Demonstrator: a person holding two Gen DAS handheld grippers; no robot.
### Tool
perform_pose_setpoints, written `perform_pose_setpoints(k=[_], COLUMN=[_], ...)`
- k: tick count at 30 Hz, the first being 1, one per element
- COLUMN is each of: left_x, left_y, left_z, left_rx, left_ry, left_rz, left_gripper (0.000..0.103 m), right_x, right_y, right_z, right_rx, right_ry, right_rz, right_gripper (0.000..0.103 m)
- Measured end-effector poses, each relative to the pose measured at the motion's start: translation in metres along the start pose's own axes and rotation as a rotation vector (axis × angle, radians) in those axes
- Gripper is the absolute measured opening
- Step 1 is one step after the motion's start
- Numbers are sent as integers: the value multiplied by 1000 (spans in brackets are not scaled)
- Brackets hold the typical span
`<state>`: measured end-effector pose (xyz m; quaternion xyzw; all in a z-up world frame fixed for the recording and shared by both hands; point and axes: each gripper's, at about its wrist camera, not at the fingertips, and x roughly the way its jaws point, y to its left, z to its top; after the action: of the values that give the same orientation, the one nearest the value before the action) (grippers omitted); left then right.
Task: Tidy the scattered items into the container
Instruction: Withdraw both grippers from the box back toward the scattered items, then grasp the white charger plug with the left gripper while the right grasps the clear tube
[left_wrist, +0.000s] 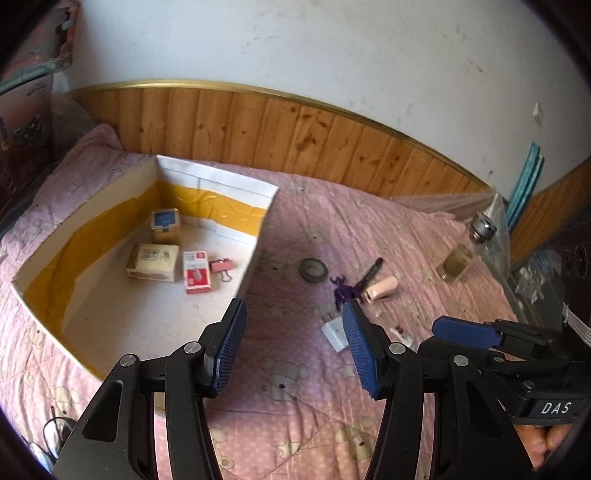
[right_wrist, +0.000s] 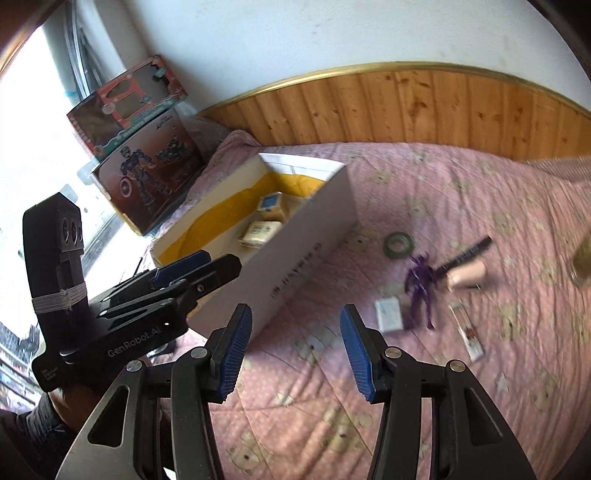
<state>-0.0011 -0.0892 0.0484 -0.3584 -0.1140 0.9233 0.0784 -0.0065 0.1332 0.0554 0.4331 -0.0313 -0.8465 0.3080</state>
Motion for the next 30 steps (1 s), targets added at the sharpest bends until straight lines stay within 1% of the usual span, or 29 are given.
perform_pose_setpoints(k=[2,5,7,12,17,21,25,28,30], left_x=[12,33,47,78,107,128,153,172,183], left_y=[-9,-19,-24,-39,-54,-54,-50,-50,-49], left_z=[-7,-17,-24,-34,-35,-31,-28,-30,-34], left_rx=[17,18,15,22,39,5,-49,-50,-48], left_ry=[58,132,174,237,261,257,272,296,317], left_rz=[-49,-91,-101,-113,-92,-78,-70,-57,-27], left_gripper=[57,57,57,57,58,59,59,60,60], right_x=[-2,-1,2,12,25,39,53,65,75], right_y=[-17,-43,-58,-90,-116,-136,-146,-151,-153], right_z=[-13,-32,-44,-63,-67,-61,-52,-46,-43], right_rx=[38,99,127,167,167,159,91,33,-11], right_ry=[2,14,24,42,54,69,86,89,91], right_rz=[-20,-47,-76,-146,-204,-222,-253,-288,-304], right_gripper=[52,52,52,52,52,52,52,52,52])
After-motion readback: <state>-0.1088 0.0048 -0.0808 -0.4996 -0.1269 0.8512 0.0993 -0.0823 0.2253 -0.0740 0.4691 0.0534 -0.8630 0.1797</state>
